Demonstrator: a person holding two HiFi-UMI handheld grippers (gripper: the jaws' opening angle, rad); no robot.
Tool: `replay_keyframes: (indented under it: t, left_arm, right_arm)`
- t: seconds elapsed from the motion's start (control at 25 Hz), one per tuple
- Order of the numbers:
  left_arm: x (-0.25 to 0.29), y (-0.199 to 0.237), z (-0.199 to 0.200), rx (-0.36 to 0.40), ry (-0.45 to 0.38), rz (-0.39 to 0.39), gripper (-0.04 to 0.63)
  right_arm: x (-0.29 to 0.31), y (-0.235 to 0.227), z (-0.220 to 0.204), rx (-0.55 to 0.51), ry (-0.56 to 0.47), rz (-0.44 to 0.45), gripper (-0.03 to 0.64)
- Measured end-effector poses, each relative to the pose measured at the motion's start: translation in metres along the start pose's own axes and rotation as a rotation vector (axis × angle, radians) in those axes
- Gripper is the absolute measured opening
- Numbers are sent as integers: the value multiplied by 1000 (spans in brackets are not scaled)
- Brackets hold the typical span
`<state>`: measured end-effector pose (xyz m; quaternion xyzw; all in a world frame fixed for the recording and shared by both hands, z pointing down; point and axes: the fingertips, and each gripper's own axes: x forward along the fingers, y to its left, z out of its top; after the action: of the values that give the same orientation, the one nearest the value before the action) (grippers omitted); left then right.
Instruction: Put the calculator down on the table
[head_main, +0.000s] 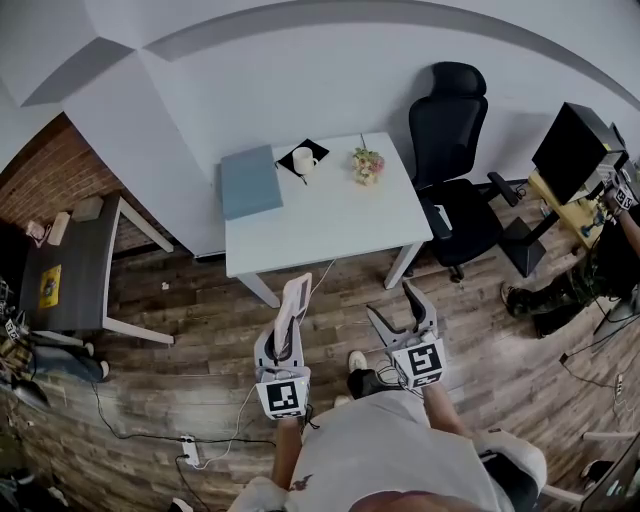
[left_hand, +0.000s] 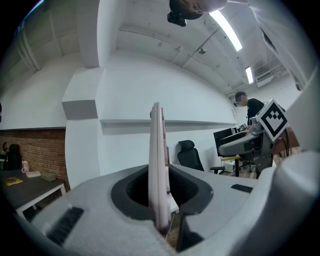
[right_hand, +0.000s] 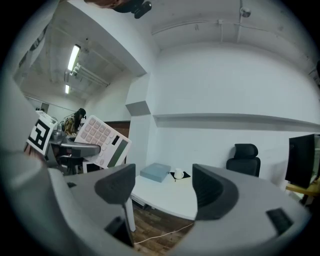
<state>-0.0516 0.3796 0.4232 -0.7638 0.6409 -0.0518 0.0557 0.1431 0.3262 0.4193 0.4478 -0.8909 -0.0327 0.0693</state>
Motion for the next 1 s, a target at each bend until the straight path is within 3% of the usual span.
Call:
replay_keyframes:
  t: [1.0]
  left_arm:
    - [123, 5, 10, 9, 41, 99, 72]
  right_arm:
    - [105, -91, -3, 20, -25, 98, 357]
